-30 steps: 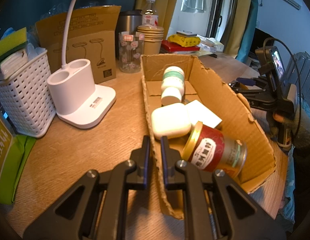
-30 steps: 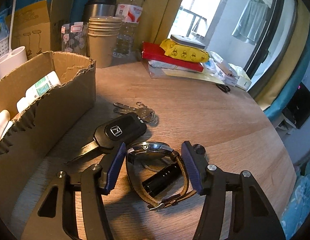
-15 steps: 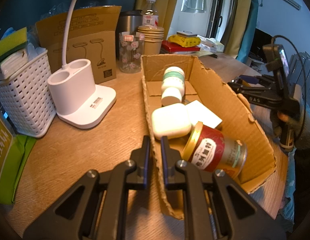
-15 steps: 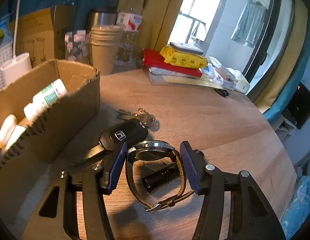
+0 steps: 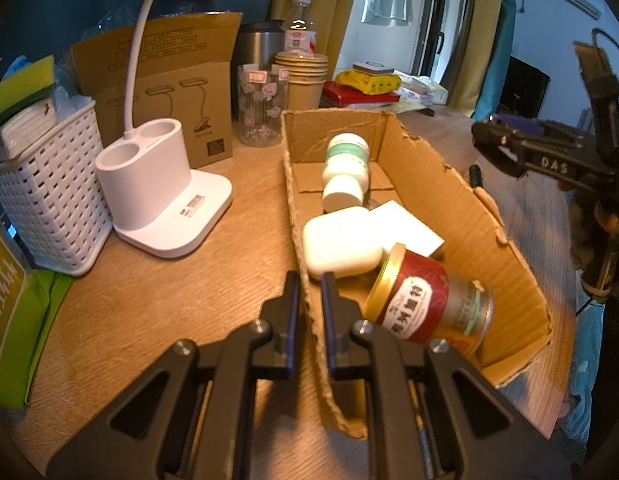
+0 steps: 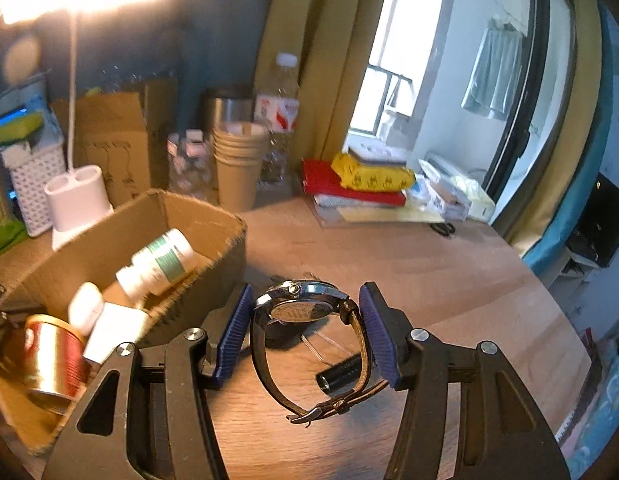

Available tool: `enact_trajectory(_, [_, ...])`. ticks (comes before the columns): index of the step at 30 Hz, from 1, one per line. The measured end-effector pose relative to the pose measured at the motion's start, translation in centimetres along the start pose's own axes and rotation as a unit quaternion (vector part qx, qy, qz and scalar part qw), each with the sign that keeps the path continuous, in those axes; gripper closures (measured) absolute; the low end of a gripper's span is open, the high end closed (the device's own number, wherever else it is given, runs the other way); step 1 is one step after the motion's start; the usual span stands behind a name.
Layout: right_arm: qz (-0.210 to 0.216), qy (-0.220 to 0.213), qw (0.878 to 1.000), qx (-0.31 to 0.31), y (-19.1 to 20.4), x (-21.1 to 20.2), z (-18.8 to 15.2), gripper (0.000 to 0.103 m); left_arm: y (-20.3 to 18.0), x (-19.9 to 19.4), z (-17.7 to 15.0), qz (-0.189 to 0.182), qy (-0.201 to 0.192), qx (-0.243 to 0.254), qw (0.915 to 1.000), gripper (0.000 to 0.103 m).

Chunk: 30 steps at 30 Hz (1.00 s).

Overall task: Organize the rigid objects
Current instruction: 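Carry the wristwatch with the right gripper into the box and release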

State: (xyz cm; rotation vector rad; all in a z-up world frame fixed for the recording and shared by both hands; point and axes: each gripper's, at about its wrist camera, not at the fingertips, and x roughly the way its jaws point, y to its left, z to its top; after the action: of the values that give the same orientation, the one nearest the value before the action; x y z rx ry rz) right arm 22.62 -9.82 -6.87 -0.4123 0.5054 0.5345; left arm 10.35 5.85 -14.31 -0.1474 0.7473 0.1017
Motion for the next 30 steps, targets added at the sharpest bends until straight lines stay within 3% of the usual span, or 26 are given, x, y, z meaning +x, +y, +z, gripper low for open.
enact_trajectory(30, [0.064, -0.044, 0.996, -0.034, 5.7, -2.5, 3.5, 0.045, 0.0, 0.0, 0.0, 0.000, 0.000, 0.000, 1.0000, 0.091])
